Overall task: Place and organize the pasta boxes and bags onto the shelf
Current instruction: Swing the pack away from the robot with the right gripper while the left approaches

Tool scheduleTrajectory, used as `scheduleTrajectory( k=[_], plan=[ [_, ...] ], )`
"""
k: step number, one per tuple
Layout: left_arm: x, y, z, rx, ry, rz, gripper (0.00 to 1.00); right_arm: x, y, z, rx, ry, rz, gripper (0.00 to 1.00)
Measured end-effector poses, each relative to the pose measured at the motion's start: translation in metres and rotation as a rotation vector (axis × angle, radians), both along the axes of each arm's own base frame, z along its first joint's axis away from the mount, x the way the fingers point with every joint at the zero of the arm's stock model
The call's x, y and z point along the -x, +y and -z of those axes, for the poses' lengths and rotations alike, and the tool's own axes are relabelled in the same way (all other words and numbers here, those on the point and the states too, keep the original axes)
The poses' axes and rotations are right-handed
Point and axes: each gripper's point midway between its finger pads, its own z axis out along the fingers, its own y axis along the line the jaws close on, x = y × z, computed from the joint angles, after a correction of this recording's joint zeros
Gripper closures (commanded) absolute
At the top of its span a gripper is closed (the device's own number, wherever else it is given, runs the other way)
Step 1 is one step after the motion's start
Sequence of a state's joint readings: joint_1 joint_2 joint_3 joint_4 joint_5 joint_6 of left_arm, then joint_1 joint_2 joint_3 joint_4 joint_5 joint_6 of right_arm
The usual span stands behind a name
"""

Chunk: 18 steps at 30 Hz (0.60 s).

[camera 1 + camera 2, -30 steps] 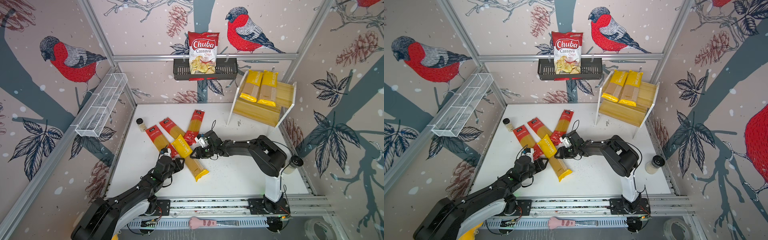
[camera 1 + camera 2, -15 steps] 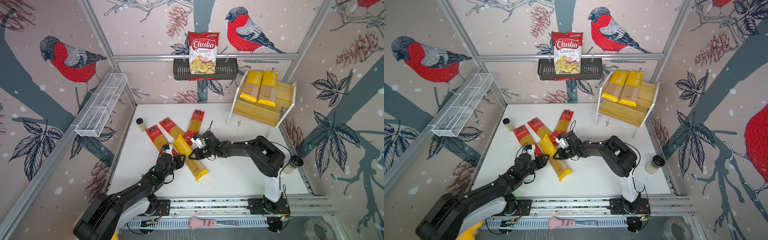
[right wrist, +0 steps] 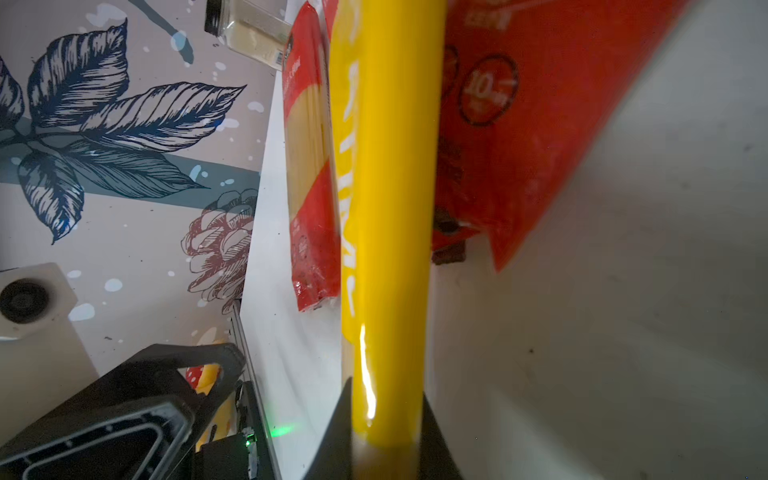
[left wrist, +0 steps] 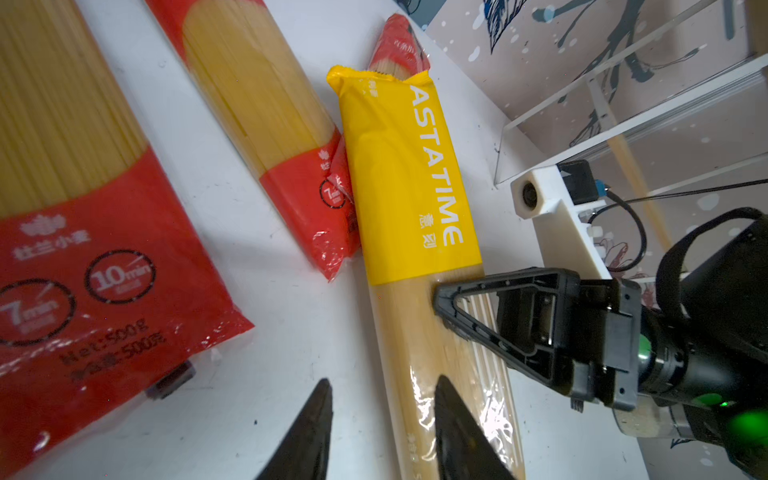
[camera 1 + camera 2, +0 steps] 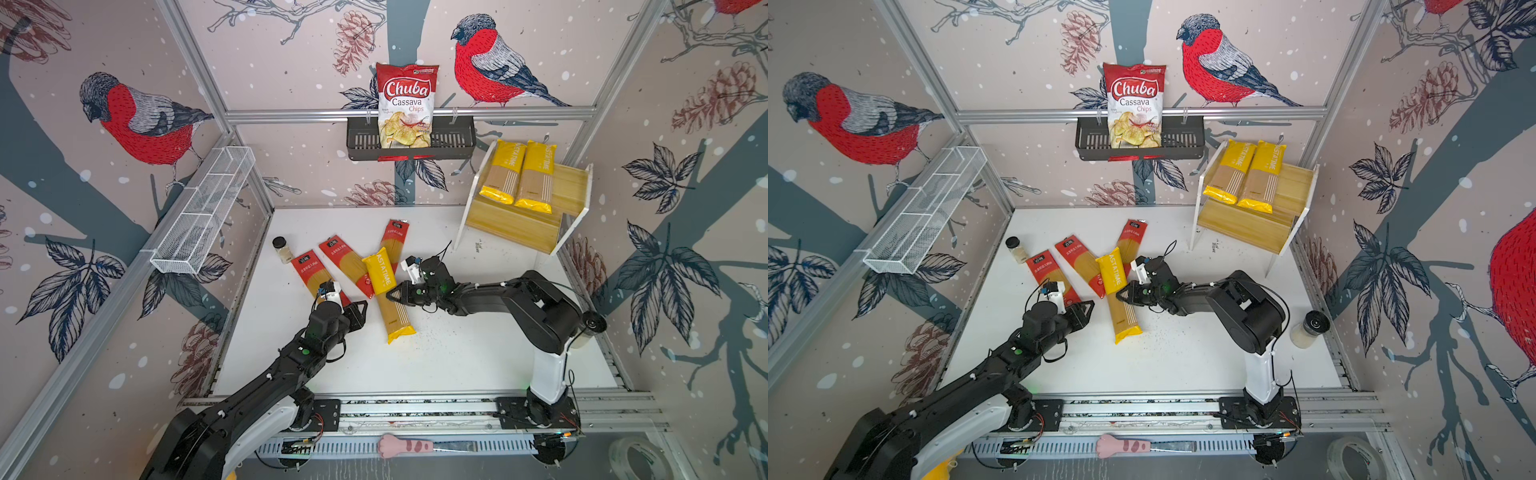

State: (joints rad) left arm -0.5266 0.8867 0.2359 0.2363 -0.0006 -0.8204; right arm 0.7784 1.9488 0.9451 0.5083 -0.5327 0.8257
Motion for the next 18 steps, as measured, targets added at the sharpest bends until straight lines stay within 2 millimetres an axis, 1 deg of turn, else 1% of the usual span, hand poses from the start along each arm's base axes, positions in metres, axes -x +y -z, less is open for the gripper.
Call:
scheduleTrajectory(
  k=[1,3,5,8,11,14,18],
  plan=[
    [0.000,0.000,0.003,-0.007,0.010,0.000,0.59,-0.001,-0.001,0.000,-0.009,0.010,0.013,0.79],
    [0.000,0.000,0.007,-0.012,0.022,0.002,0.59,-0.003,-0.006,0.002,-0.028,0.032,0.036,0.70],
    [0.000,-0.002,0.007,-0.007,0.020,0.008,0.59,-0.008,-0.018,0.010,-0.019,0.056,0.076,0.61],
    [0.001,-0.004,0.009,-0.003,0.029,0.020,0.58,-0.009,-0.032,0.017,-0.017,0.092,0.099,0.53],
    [0.001,-0.004,0.009,0.001,0.026,0.020,0.58,0.001,-0.036,0.020,-0.019,0.112,0.066,0.48],
    [-0.001,-0.005,0.012,0.000,0.029,0.020,0.57,0.012,-0.036,0.022,-0.022,0.118,0.015,0.46],
    [-0.002,-0.007,0.016,-0.006,0.045,0.025,0.57,0.022,-0.031,0.026,-0.027,0.098,-0.047,0.48]
  ],
)
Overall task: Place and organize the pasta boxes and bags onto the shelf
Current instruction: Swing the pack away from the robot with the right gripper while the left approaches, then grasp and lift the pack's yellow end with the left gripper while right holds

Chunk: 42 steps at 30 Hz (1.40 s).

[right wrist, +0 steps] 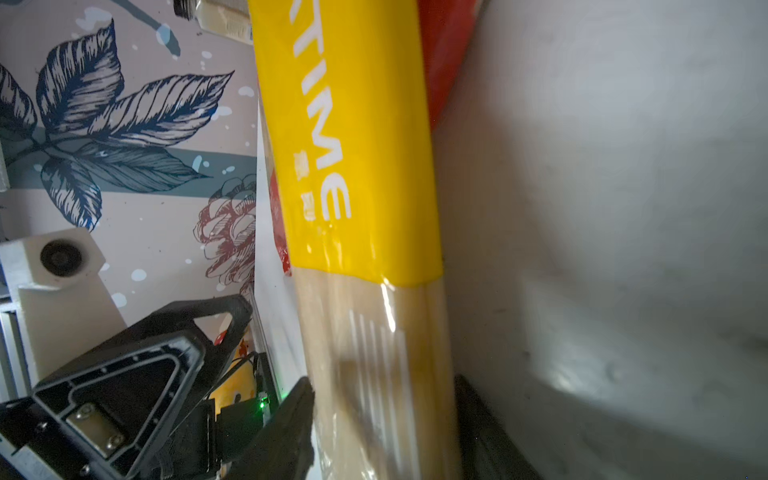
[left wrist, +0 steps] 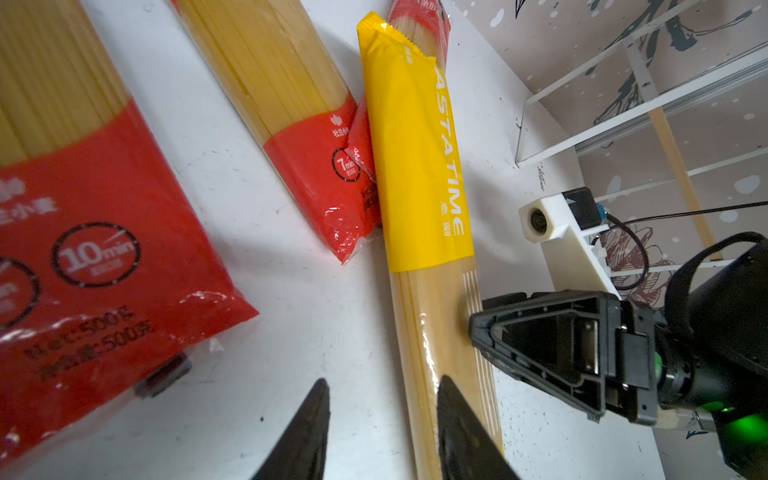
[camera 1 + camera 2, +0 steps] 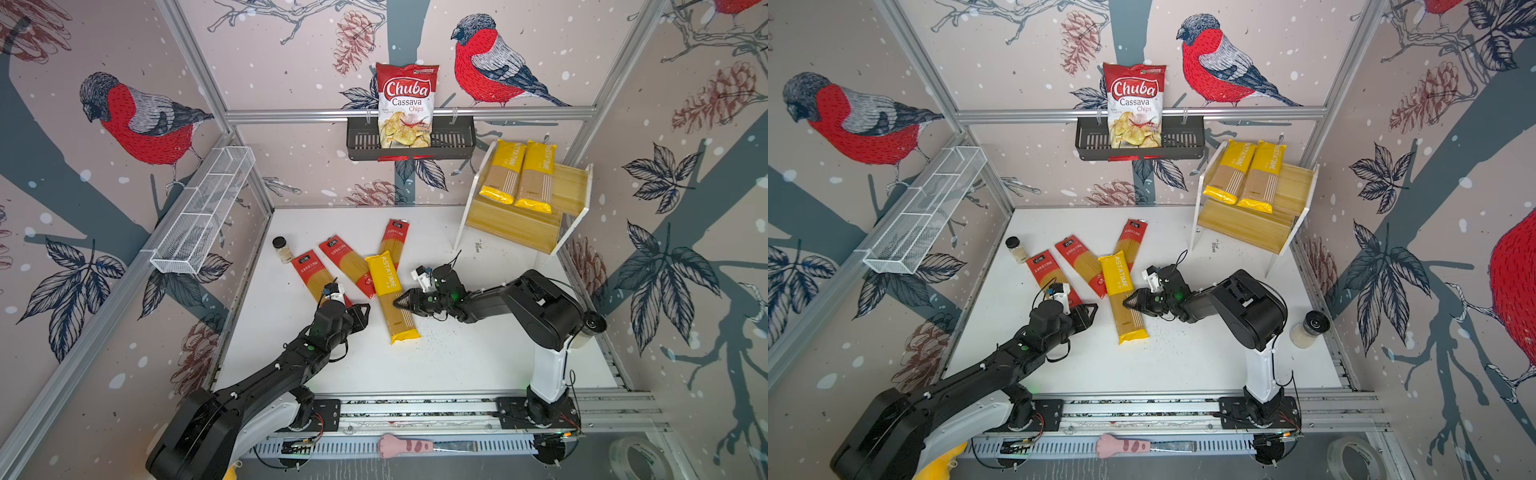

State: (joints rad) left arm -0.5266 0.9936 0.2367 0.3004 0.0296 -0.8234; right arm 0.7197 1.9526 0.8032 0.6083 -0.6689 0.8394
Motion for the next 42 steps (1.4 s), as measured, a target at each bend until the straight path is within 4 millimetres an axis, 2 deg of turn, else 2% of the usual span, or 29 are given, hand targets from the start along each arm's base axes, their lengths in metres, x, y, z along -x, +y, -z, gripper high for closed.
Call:
scheduleTrajectory(
  k=[5,12,16,22,26,30,34,38,42],
  plan=[
    [-0.002,-0.003,0.001,0.003,0.001,0.005,0.57,0.005,0.008,0.002,-0.025,-0.019,-0.052,0.57],
    [-0.004,-0.005,-0.010,0.025,-0.023,0.014,0.53,0.008,0.015,0.000,-0.043,-0.027,-0.078,0.78],
    [-0.010,0.000,-0.025,0.049,-0.065,-0.006,0.45,0.010,0.014,-0.010,-0.059,-0.043,-0.084,0.84],
    [-0.023,0.015,-0.051,0.106,-0.119,-0.030,0.30,0.015,0.016,-0.030,-0.075,-0.086,-0.081,0.87],
    [-0.031,0.021,-0.073,0.145,-0.166,0.005,0.28,0.017,0.020,-0.055,-0.104,-0.145,-0.091,0.87],
    [-0.034,0.021,-0.082,0.197,-0.184,0.062,0.26,0.019,0.025,-0.085,-0.151,-0.199,-0.105,0.87],
    [-0.036,0.011,-0.092,0.242,-0.196,0.138,0.26,0.029,0.032,-0.120,-0.194,-0.266,-0.143,0.87],
    [-0.039,-0.002,-0.112,0.307,-0.240,0.216,0.26,0.046,0.041,-0.154,-0.232,-0.340,-0.211,0.87],
    [-0.038,-0.013,-0.134,0.371,-0.298,0.290,0.28,0.056,0.041,-0.168,-0.230,-0.372,-0.244,0.87]
  ],
)
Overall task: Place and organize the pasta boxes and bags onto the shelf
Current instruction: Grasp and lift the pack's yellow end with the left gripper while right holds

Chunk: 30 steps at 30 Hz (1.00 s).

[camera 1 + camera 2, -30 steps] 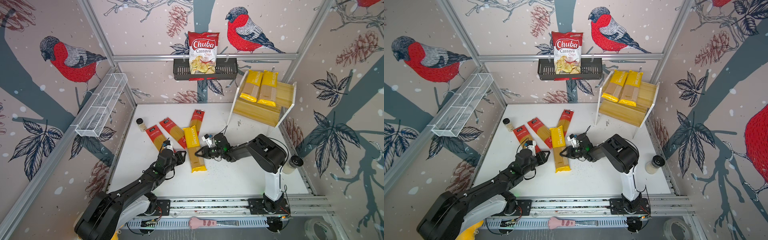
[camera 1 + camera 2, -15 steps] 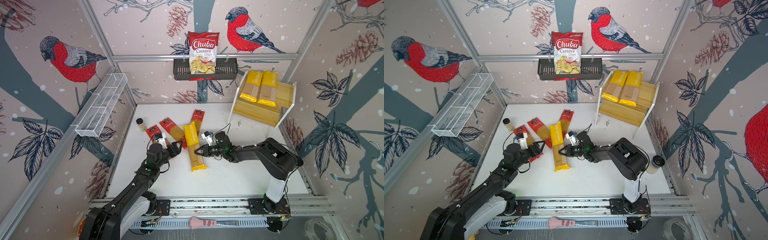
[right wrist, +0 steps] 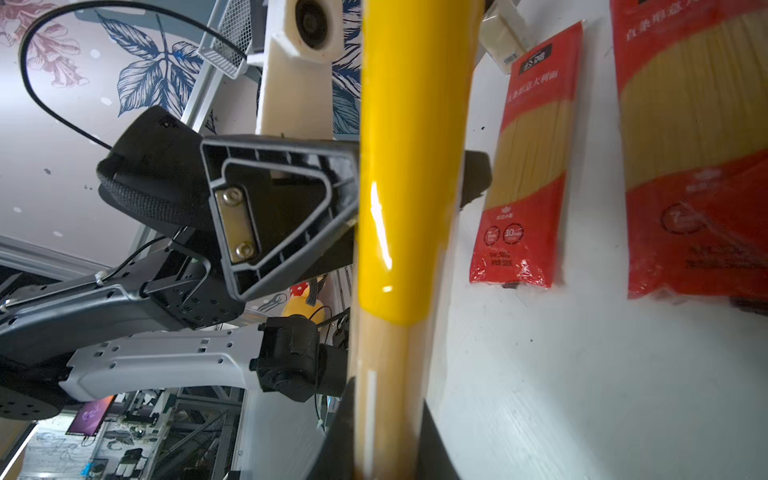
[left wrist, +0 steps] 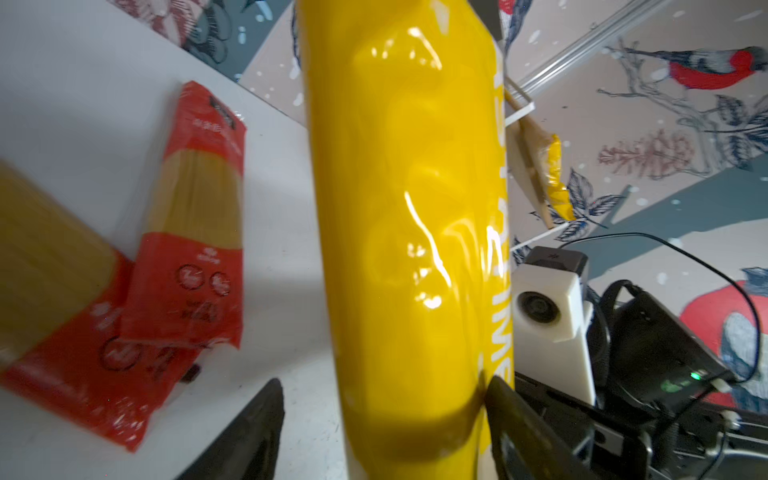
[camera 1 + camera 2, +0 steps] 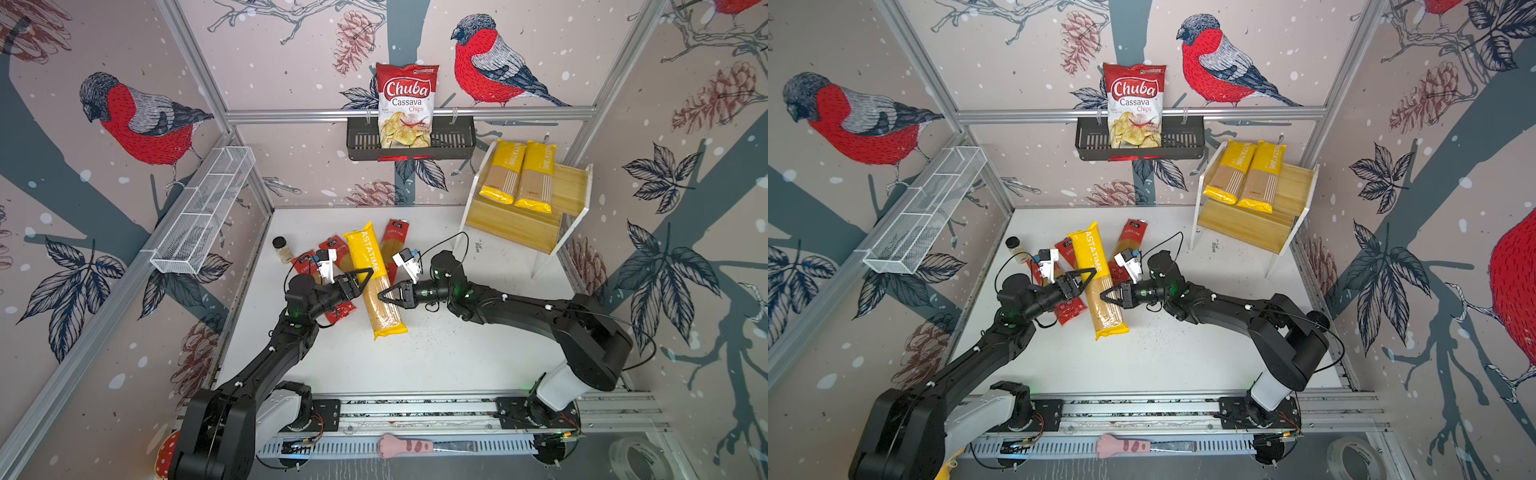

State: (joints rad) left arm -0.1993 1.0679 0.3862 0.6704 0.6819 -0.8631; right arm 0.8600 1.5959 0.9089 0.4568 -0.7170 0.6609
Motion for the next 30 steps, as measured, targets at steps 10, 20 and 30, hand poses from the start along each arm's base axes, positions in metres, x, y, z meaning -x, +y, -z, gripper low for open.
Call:
scheduleTrajectory(
  k=[10,20,30],
  plan=[
    [0.010,-0.011,-0.050,0.108,-0.132,0.103,0.45,0.019,-0.012,-0.029,-0.036,-0.037,-0.072,0.87],
    [0.016,-0.016,-0.076,0.153,-0.184,0.125,0.70,0.024,-0.016,-0.041,-0.082,-0.056,-0.094,0.81],
    [0.023,-0.024,-0.089,0.123,-0.229,0.138,0.82,0.022,-0.017,-0.036,-0.120,-0.023,-0.077,0.72]
  ],
)
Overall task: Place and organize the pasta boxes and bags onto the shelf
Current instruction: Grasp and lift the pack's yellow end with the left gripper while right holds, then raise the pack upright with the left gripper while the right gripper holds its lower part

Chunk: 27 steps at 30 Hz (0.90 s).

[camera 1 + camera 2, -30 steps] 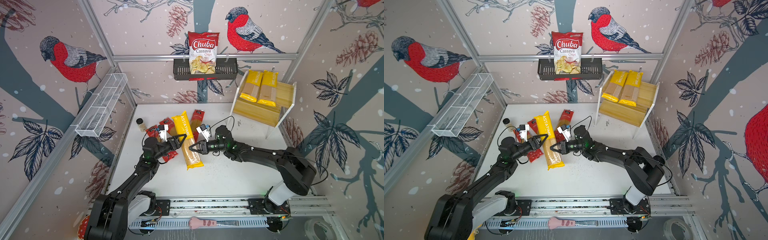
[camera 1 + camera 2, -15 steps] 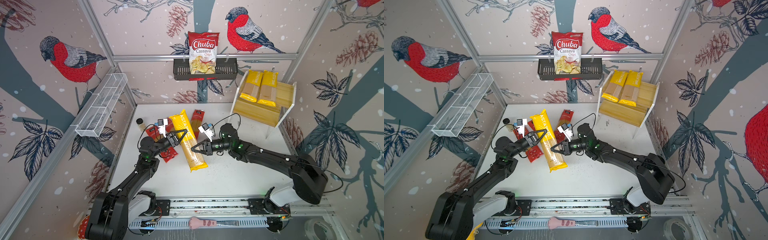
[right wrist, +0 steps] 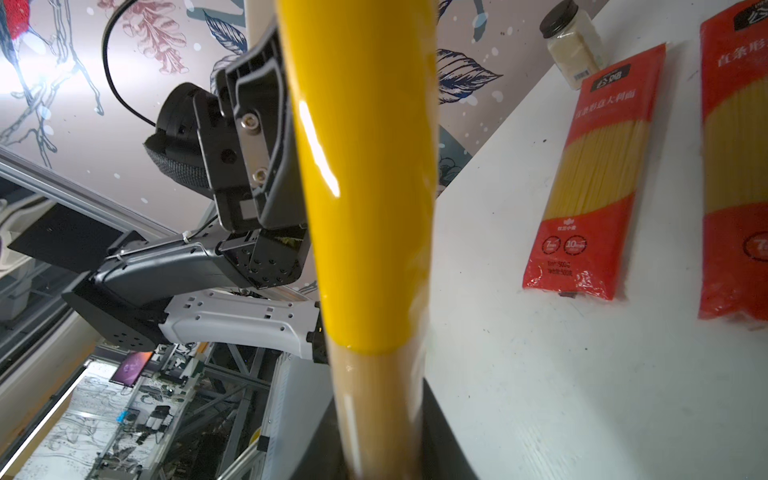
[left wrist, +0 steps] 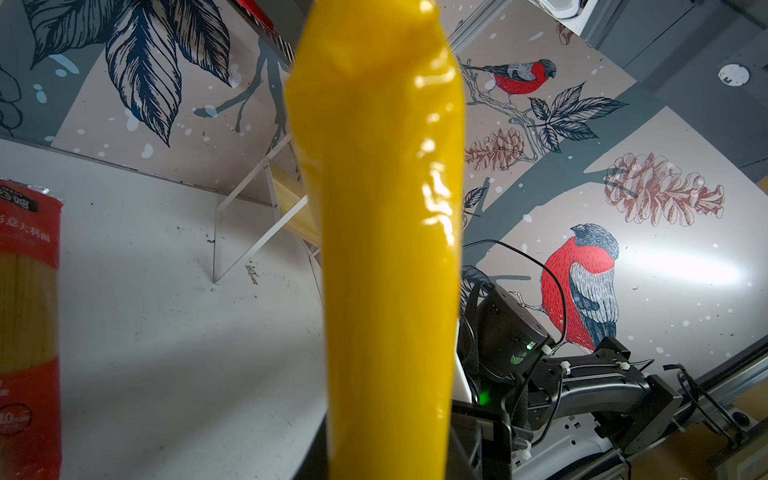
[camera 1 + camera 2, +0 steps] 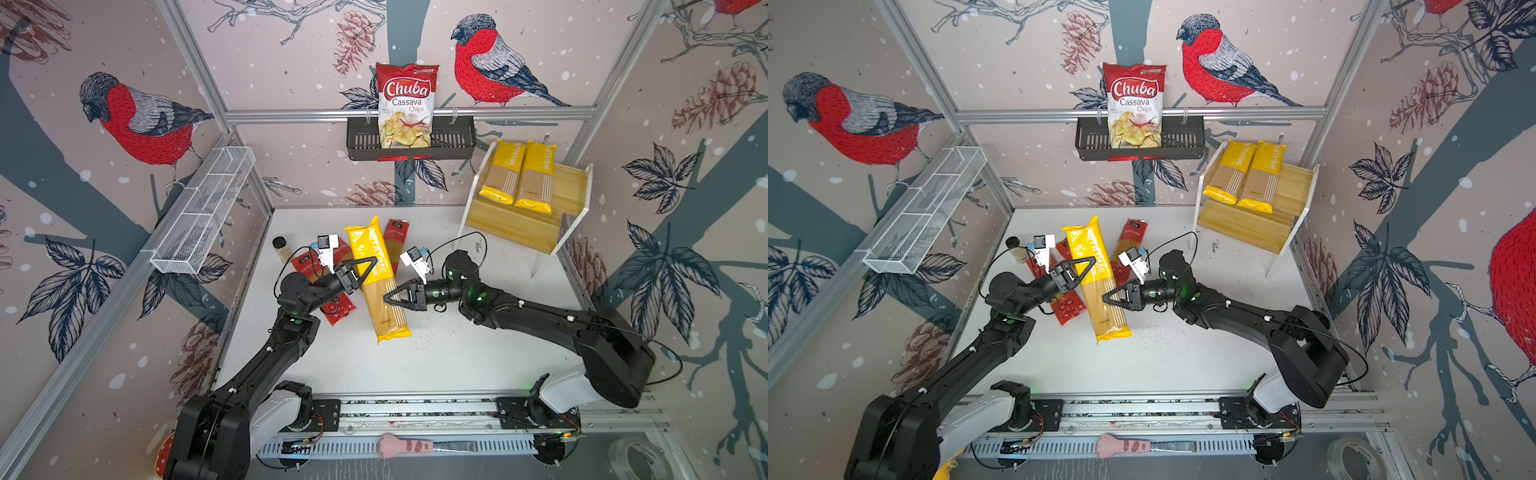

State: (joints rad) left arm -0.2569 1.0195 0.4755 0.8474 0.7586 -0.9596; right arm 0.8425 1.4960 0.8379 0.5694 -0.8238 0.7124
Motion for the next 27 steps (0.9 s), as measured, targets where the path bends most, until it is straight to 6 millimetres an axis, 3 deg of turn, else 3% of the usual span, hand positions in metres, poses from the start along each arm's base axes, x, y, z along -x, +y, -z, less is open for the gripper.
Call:
scheduleTrajectory(
  k=[6,13,20,27],
  plan=[
    [-0.007,0.000,-0.013,-0.001,-0.021,-0.021,0.83,-0.005,-0.002,-0.006,-0.048,0.001,0.024,0.53],
    [-0.025,0.004,-0.041,0.040,-0.067,-0.085,0.83,-0.008,-0.008,0.005,-0.080,0.068,0.059,0.33],
    [-0.040,0.010,-0.060,0.111,-0.078,-0.149,0.81,-0.014,-0.016,0.007,-0.141,0.120,0.137,0.35],
    [-0.038,0.000,-0.076,0.164,-0.110,-0.158,0.79,-0.028,-0.024,-0.013,-0.274,0.138,0.242,0.41]
  ],
)
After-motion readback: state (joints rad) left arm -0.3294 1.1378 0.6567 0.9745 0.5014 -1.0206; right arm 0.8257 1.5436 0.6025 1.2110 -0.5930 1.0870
